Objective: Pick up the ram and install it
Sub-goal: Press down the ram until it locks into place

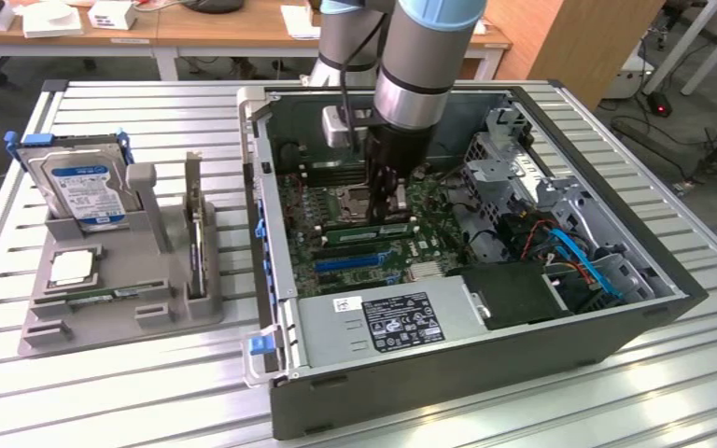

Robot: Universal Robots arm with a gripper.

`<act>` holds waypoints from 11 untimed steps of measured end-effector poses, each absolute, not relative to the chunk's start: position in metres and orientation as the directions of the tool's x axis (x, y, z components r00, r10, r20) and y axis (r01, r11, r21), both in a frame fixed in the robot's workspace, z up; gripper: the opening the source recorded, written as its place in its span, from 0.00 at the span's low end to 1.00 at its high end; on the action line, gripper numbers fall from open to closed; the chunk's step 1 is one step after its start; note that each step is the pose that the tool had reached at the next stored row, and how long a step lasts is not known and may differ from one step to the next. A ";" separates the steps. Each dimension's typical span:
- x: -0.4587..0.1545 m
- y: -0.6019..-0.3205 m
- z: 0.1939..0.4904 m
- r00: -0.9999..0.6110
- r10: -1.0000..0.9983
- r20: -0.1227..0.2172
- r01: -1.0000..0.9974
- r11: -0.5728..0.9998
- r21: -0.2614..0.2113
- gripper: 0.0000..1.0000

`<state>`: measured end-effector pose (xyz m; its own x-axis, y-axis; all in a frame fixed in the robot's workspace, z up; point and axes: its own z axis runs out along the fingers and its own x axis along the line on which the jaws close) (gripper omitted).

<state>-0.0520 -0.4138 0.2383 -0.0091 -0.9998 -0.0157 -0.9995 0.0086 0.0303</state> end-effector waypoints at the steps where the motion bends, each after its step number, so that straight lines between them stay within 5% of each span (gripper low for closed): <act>1: -0.052 -0.414 0.240 -0.009 -1.000 -0.016 -1.000 0.009 0.030 0.09; 11: -0.051 -0.414 0.241 -0.009 -1.000 -0.016 -1.000 0.008 0.030 0.09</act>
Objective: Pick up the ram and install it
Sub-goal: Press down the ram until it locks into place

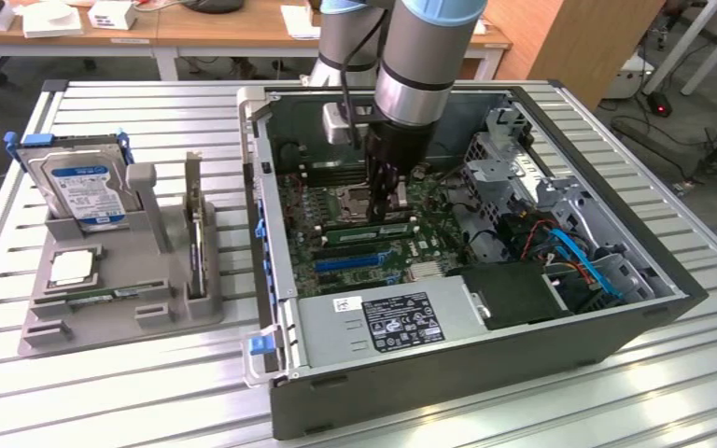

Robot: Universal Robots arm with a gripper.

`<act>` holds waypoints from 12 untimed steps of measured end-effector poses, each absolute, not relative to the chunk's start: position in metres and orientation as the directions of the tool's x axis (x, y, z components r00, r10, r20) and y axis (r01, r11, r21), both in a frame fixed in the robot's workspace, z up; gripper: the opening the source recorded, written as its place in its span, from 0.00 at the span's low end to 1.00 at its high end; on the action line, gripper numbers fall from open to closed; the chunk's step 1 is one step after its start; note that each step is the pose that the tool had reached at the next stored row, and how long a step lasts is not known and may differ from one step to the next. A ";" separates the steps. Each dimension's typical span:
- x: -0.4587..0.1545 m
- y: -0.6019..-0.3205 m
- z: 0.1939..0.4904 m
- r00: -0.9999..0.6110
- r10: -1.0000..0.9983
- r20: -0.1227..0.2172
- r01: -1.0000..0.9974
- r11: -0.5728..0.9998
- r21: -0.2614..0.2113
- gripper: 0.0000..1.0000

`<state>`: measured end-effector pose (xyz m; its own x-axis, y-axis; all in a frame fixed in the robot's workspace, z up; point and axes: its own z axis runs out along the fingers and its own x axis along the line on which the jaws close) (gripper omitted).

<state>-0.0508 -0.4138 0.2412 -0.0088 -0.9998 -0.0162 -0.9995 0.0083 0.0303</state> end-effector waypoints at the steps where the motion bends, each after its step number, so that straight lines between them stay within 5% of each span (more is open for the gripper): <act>1: -0.049 -0.414 0.241 -0.009 -1.000 -0.016 -1.000 0.008 0.030 0.09; 12: -0.042 -0.414 0.241 -0.009 -1.000 -0.017 -1.000 0.009 0.030 0.09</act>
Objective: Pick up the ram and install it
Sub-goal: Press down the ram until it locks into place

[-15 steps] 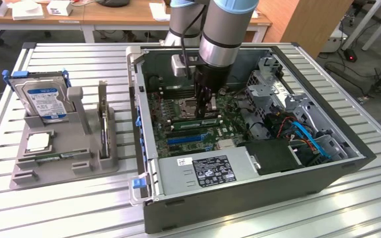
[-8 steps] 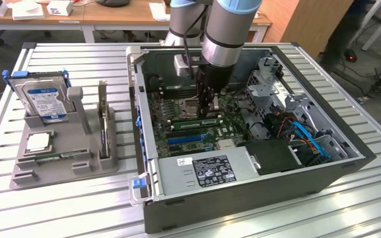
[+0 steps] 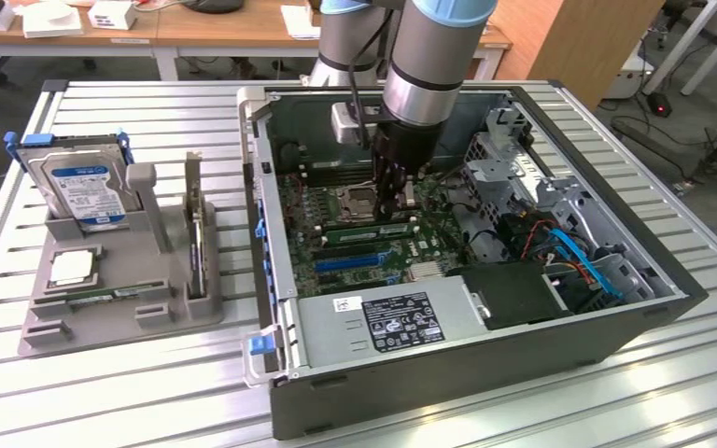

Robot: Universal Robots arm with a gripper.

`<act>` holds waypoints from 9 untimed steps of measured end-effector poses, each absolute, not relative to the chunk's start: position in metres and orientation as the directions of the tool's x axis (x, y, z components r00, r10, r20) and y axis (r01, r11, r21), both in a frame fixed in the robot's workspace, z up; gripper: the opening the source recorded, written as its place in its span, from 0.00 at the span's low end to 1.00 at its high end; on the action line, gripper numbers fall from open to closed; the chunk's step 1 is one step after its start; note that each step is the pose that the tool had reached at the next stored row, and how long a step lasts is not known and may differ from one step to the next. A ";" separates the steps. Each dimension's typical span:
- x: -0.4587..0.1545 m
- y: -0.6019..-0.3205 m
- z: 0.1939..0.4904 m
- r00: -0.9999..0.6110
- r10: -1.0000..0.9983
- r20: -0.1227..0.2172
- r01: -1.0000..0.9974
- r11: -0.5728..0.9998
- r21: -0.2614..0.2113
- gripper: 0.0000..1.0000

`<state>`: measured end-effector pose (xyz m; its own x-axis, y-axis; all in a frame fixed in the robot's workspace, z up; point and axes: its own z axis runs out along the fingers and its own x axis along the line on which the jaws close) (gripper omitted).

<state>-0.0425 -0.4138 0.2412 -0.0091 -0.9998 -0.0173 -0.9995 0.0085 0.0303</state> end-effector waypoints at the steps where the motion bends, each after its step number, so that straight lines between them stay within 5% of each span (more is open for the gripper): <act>1: -0.042 -0.414 0.241 -0.009 -1.000 -0.017 -1.000 0.008 0.030 0.09; 9: -0.042 -0.414 0.241 -0.010 -1.000 -0.017 -0.999 0.009 0.030 0.09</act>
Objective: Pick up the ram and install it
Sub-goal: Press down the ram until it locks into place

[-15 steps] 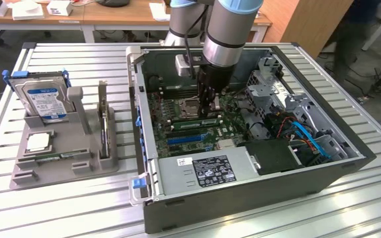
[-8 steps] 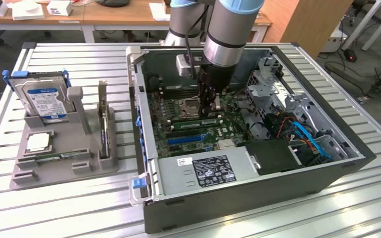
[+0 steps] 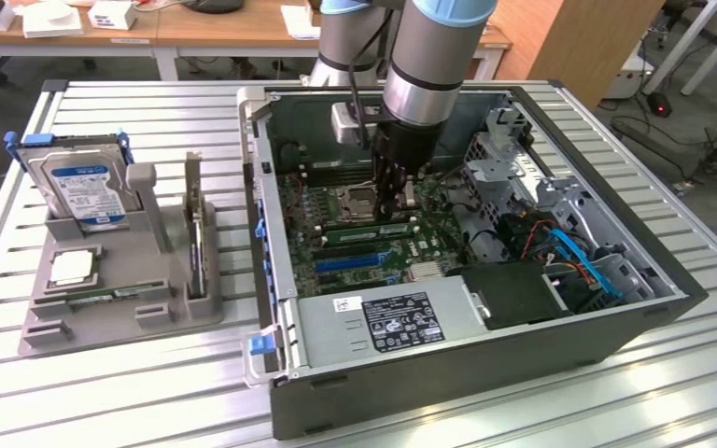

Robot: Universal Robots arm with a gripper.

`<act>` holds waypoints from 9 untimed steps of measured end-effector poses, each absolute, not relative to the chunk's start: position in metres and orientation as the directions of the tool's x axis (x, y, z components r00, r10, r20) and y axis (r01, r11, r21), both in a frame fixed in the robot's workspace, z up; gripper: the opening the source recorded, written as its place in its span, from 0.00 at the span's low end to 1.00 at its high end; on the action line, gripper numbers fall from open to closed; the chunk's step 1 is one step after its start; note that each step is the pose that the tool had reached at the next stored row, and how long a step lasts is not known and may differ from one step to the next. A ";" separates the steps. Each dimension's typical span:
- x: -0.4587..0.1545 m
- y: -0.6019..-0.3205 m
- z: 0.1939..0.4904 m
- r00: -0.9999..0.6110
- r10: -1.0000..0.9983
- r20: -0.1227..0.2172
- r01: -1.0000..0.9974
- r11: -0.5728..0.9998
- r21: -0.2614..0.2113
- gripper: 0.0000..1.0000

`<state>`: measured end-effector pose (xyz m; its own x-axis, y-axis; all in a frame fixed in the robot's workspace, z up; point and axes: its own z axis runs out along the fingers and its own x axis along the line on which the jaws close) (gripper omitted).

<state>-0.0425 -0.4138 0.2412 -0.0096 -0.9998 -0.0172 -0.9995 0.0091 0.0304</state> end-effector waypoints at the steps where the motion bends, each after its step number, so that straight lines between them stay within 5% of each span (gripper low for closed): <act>1: -0.042 -0.414 0.241 -0.012 -1.000 -0.017 -0.999 0.012 0.030 0.09; 9: -0.042 -0.414 0.241 -0.075 -0.997 -0.017 -0.997 0.075 0.030 0.09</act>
